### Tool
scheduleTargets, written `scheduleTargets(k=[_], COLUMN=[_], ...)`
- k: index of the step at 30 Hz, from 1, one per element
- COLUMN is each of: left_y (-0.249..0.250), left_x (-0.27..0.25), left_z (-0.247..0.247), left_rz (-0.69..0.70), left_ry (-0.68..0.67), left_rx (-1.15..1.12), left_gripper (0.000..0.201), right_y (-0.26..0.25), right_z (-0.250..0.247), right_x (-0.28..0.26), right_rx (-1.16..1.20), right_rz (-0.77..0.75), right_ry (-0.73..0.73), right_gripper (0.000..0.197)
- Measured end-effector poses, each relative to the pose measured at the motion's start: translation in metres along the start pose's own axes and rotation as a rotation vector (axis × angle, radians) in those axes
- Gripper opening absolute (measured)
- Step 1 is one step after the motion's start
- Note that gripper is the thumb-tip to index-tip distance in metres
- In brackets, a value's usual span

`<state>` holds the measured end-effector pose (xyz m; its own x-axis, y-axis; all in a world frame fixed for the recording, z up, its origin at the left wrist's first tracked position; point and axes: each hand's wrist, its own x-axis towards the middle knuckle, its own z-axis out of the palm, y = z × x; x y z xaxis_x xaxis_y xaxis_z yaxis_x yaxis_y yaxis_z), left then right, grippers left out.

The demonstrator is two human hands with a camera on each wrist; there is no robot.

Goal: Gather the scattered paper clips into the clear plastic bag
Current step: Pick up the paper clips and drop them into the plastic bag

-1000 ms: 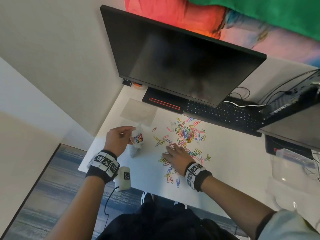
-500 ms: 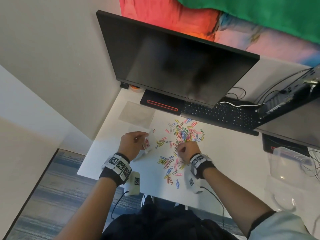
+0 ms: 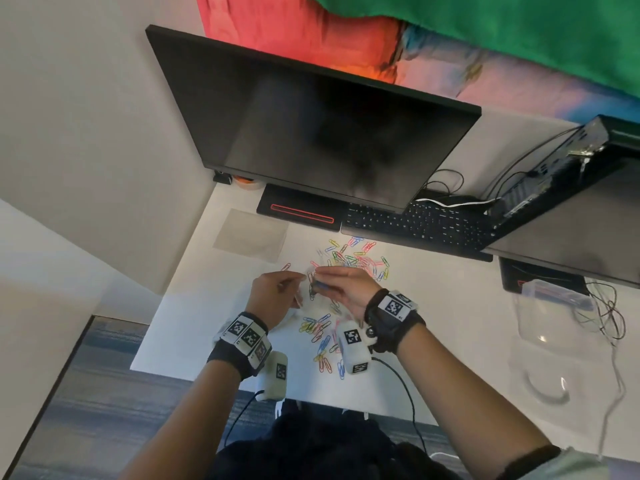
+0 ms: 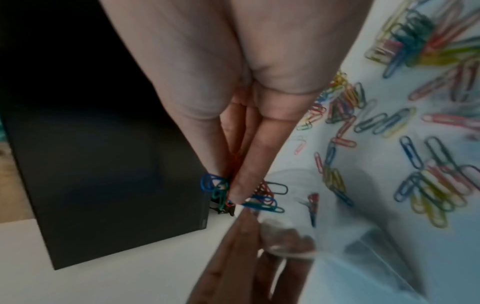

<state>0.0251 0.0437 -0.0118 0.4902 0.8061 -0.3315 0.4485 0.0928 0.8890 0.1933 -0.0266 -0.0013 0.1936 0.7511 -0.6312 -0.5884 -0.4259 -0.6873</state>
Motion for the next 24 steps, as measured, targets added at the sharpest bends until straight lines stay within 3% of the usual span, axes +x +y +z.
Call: scheduleTargets(k=[5,9,13,19,24], left_y=[0.003,0.002,0.002,0.002,0.005], left_x=[-0.003,-0.003,-0.002,0.0,-0.001], left_z=[0.008,0.013,0.016,0.014,0.014], left_rz=[-0.001,-0.001,-0.01,0.01,-0.003], left_ry=[-0.001,-0.02,-0.015,-0.015,-0.02], left_rx=[-0.032,-0.016,-0.019,0.004,-0.027], left_gripper=[0.027,0.03,0.021,0.03,0.031], right_y=[0.019,0.022,0.019,0.018,0.017], right_z=[0.01,0.016,0.02,0.024,0.022], right_x=[0.005,0.003,0.004,0.004,0.003], right_rx=[-0.095,-0.405,-0.772,-0.882,-0.934], right_rz=[-0.022,-0.079,-0.156,-0.119,-0.214], right_ry=[0.105,0.205,0.249,0.179,0.226], right_gripper=[0.024,0.014,0.014,0.015,0.014])
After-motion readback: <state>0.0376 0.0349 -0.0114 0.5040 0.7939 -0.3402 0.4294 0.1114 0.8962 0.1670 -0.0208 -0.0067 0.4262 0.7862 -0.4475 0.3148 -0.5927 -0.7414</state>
